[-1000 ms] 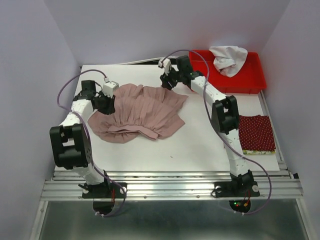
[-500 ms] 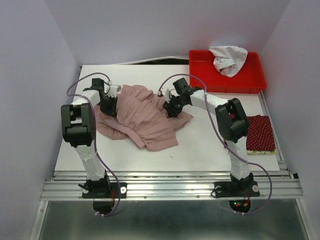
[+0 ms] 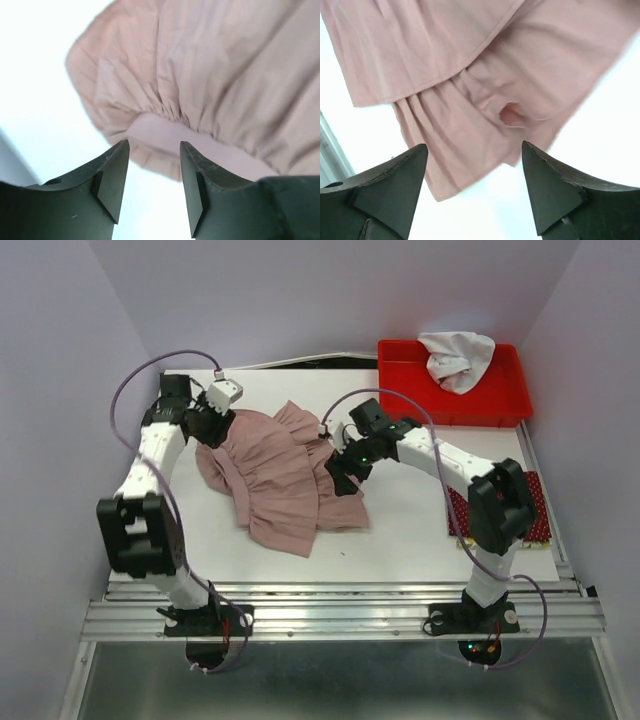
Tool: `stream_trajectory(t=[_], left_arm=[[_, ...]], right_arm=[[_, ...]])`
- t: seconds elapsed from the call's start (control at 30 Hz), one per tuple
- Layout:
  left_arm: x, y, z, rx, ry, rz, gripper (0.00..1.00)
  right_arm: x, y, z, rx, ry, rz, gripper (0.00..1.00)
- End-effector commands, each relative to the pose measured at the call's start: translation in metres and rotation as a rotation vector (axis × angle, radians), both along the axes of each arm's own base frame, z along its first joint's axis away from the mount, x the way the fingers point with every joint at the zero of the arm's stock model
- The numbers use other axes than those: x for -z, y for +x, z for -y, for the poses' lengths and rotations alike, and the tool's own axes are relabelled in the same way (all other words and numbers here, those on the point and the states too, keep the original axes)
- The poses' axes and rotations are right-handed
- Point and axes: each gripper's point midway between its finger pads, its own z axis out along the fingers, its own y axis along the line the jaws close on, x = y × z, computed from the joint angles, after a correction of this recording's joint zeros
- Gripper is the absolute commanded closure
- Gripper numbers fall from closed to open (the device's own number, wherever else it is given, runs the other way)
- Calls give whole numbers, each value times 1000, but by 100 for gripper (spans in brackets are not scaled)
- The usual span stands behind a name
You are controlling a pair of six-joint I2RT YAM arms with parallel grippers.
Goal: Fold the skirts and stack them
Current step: Flatten the skirt out, then fold the skirt
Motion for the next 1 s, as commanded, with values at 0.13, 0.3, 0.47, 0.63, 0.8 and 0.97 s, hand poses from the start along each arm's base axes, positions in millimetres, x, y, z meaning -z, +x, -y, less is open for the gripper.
stream_trajectory(t=[0.13, 0.3, 0.47, 0.63, 0.8, 0.97], left_arm=[[-29, -144, 25, 416, 245, 189, 40], [28, -191, 52, 522, 303, 97, 36], [59, -204, 66, 530, 366, 52, 36], [81, -201, 73, 523, 430, 32, 35], [103, -198, 67, 506, 496, -3, 35], [118, -199, 61, 508, 541, -28, 36]], right_arm=[[-31, -29, 43, -165, -116, 374, 16], [11, -46, 48, -265, -156, 502, 6], [26, -32, 37, -276, -135, 641, 2], [45, -22, 36, -271, -145, 692, 9], [41, -13, 30, -254, -116, 765, 25], [47, -15, 26, -311, -119, 786, 38]])
